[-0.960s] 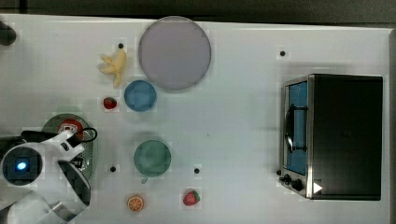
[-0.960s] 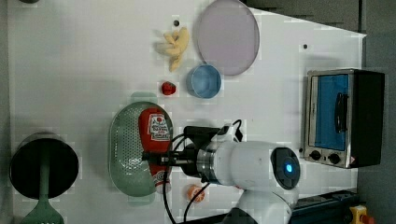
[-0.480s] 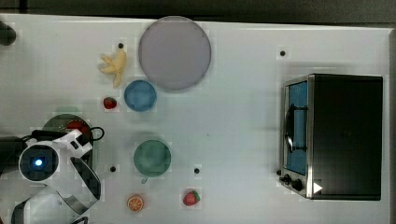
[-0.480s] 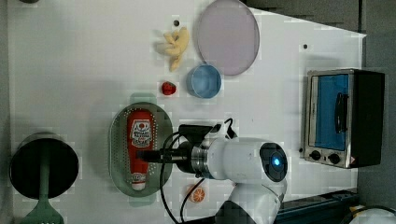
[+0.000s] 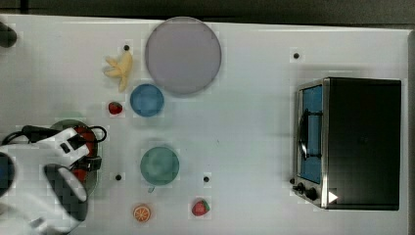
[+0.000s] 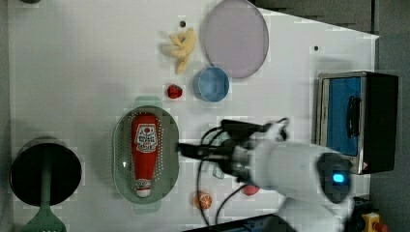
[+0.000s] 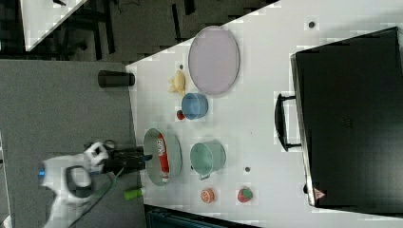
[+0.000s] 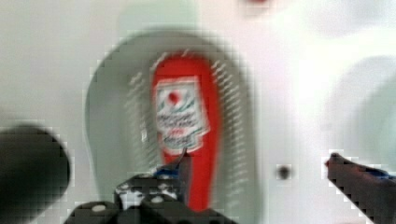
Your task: Pick Ketchup from the table and place it in strainer.
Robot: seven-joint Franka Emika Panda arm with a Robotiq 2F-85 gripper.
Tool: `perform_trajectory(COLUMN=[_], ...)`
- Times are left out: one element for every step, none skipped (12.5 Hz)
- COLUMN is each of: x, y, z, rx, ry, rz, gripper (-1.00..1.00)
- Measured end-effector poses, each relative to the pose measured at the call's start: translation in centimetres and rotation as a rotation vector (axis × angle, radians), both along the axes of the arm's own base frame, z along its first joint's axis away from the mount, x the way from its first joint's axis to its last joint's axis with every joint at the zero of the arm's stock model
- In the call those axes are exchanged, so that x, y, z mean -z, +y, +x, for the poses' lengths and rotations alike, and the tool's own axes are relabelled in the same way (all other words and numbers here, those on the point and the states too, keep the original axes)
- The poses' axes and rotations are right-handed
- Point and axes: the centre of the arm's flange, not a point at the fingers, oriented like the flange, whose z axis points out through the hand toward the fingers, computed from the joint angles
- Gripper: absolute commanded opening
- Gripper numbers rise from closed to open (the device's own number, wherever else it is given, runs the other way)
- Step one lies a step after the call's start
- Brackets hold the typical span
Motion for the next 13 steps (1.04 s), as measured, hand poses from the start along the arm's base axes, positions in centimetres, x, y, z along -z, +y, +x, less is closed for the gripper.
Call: perform_trajectory(x=[-3.3, -6.6, -9.7, -12.5, -15.0, -17.1, -18.7, -19.5, -19.8, -19.8, -19.7, -19.5, -19.7], y=[-0.9, -2.1, -3.4, -4.7, -6.3, -8.5, -11.3, -14.6, -18.3, -22.3, -26.2, -30.0, -33.6], z=[0.9, 1.8, 2.7, 3.7, 4.7, 5.8, 7.0, 8.0, 8.8, 9.4, 9.9, 10.3, 10.4], rx=[0.031, 0.071, 0.123, 0.168, 0.212, 0.263, 0.323, 0.395, 0.450, 0.497, 0.550, 0.609, 0.665], ry=[-0.017, -0.038, -0.045, -0.058, -0.059, -0.063, -0.058, -0.040, -0.013, 0.016, 0.027, 0.031, 0.032], rz=[-0.039, -0.063, -0.063, -0.056, -0.051, -0.045, -0.034, -0.014, -0.019, -0.025, -0.027, -0.025, -0.018], gripper=[1.00, 1.00, 1.00, 1.00, 1.00, 1.00, 1.00, 1.00, 1.00, 1.00, 1.00, 1.00, 1.00])
